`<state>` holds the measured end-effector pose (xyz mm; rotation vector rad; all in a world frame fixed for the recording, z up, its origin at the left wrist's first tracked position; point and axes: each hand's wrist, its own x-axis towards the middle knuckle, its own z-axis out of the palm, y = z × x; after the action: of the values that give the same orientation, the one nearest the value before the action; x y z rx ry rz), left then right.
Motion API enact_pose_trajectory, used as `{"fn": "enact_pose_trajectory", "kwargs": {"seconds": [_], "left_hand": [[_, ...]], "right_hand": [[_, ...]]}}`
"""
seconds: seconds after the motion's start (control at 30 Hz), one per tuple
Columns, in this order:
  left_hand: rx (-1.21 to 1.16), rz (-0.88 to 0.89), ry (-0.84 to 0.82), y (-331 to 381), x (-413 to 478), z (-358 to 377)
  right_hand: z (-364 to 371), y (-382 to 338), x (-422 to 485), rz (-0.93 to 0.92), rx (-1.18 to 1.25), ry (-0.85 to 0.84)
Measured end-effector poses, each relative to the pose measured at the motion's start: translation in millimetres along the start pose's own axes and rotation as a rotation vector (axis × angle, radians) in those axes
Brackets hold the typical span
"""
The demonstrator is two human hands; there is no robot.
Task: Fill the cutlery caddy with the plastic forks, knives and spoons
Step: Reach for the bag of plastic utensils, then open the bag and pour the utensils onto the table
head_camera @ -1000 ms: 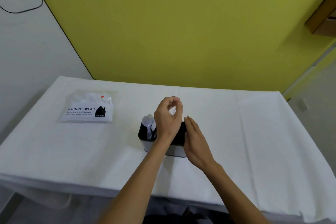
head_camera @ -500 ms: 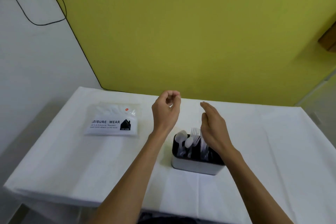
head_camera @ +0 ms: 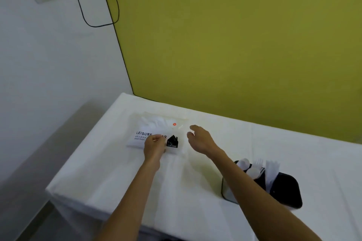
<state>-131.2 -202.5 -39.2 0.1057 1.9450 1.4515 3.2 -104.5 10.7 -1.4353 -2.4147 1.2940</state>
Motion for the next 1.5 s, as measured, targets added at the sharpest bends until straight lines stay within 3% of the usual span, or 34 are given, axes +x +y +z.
{"fn": "enact_pose_trajectory", "kwargs": {"seconds": [0.13,0.23,0.43,0.57,0.8,0.9,1.03,1.17,1.33,1.5], "left_hand": [[-0.075,-0.161,0.060,-15,20,-23],[-0.161,-0.243,0.074,-23,32,-32],[-0.368,-0.284,-0.041,-17,39,-25],[-0.456,-0.309,-0.066,-14,41,-24],[-0.551,-0.228,-0.336,25,22,11],[-0.539,-0.149,-0.488,49,6,36],[-0.516,-0.115,-0.737,76,-40,88],[-0.490,-0.104,-0.939,87,-94,138],[-0.382,-0.125,-1.020,77,-147,194],[-0.199,-0.095,-0.972,52,-188,244]], "right_hand": [[38,5,30,0.277,0.340,-0.017],[59,7,40,0.383,0.570,0.027],[76,8,45,0.401,0.708,-0.116],[69,3,40,0.303,0.718,-0.170],[6,-2,3,0.118,0.732,-0.025],[-33,2,-20,0.088,0.873,-0.012],[-91,35,-57,0.110,1.250,0.056],[-134,63,-104,0.058,1.262,0.150],[-173,114,-151,0.039,1.161,0.334],[-199,195,-194,0.135,1.085,0.486]]}}
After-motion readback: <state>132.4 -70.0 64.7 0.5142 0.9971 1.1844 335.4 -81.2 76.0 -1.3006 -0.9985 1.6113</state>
